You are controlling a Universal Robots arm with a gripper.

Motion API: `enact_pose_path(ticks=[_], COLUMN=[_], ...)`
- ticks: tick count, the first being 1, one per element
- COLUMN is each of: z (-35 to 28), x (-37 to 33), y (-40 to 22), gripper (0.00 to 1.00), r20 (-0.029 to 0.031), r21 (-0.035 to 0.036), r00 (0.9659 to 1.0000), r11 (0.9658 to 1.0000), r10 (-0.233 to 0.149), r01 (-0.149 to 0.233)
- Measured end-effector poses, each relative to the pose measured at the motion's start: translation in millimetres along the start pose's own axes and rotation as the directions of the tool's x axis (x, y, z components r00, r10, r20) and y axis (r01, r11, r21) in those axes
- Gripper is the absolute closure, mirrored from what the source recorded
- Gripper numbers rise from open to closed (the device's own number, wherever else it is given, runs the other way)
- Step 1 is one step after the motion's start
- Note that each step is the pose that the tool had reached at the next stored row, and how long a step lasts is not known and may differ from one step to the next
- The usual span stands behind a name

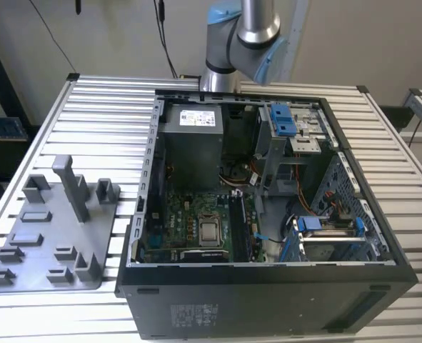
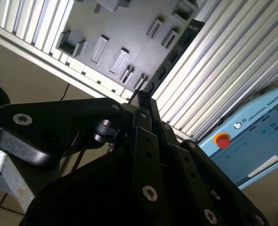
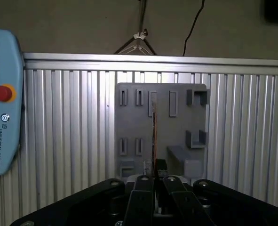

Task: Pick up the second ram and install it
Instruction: 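Pick up the second ram and move it above second insertion slot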

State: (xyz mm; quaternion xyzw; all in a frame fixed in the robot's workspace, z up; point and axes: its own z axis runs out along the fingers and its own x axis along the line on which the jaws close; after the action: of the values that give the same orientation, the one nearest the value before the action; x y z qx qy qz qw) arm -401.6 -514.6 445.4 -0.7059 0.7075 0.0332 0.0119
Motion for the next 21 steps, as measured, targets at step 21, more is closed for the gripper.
enact_pose_path(ticks=[21], z=[-2.6], x=[-0.3], y=[-87.5], gripper=[0.86], r20=[0.0001], r21=[-0.0108], r00=[1.0], r11=[0.9999], r10=[0.001], r01=[-0.001])
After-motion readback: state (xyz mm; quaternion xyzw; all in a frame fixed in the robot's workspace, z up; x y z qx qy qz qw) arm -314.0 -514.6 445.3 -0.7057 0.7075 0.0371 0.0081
